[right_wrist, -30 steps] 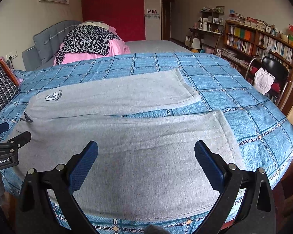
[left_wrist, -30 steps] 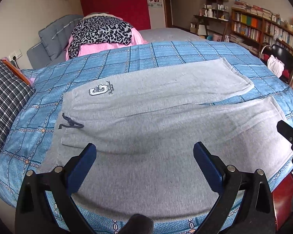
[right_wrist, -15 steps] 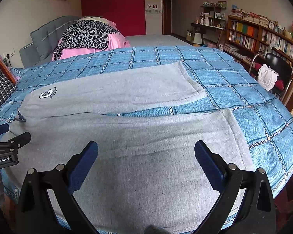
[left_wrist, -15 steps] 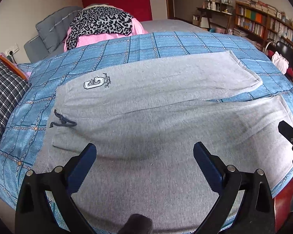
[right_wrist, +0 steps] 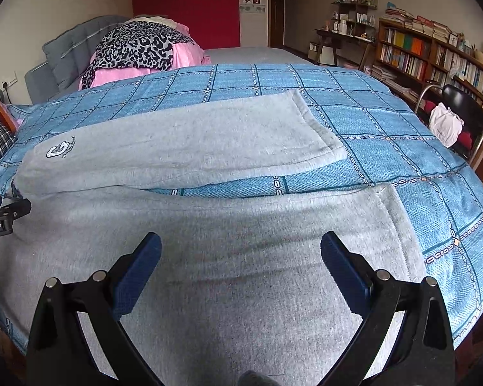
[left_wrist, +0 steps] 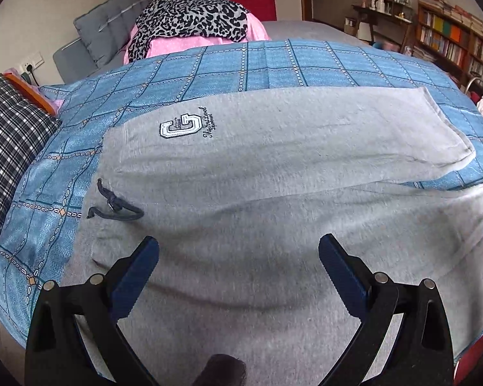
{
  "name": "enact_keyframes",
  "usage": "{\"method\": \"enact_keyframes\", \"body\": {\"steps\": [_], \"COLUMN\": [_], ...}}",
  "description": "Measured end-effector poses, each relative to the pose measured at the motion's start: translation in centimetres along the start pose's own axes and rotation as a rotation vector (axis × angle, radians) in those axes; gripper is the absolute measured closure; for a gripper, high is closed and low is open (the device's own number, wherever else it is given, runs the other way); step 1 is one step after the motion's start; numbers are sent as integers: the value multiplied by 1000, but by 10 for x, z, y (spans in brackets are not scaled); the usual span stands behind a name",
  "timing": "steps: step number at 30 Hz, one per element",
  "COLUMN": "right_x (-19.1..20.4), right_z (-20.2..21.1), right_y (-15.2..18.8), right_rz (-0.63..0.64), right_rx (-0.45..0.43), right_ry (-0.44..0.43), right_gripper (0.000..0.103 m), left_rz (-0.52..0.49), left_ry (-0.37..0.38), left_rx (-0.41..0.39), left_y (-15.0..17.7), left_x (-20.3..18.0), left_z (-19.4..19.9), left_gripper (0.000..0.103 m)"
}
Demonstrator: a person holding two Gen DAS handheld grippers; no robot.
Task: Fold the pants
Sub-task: 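Move both grippers toward the waistband end of the grey sweatpants, then lower both grippers onto the waistband edge and close on the fabric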
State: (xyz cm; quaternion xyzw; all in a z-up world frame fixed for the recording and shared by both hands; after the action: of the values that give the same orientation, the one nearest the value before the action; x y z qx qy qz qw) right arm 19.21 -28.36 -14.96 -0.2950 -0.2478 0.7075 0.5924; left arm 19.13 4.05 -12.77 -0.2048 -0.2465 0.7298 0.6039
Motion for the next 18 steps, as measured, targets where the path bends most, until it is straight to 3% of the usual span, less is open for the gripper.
{"method": "enact_keyframes", "body": {"steps": [18], "right_x": [7], "right_z": [-54], "right_y": [-40], "right_rz": [28], "right_rx": [12], "right_ry": [-68], "right_gripper": [3], "left_rz": [13], "left_ry": [-75], "left_rx": [59], "left_y": [-52], "left_x": [15], "left_z": [-64], "left_gripper": [5]}}
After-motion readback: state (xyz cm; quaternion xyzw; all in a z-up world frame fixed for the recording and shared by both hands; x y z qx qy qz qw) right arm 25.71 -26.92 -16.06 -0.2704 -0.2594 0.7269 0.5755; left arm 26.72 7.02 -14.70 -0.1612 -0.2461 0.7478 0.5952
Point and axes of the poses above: each gripper's, at about its wrist camera, not at the fingertips, and z roughly against the way its jaws point, x to its left, y to its underside, the point moved 1 cm from there along -z, roughly the way its jaws point, and after that the axes turned 13 degrees about z, right-handed, at the moved point
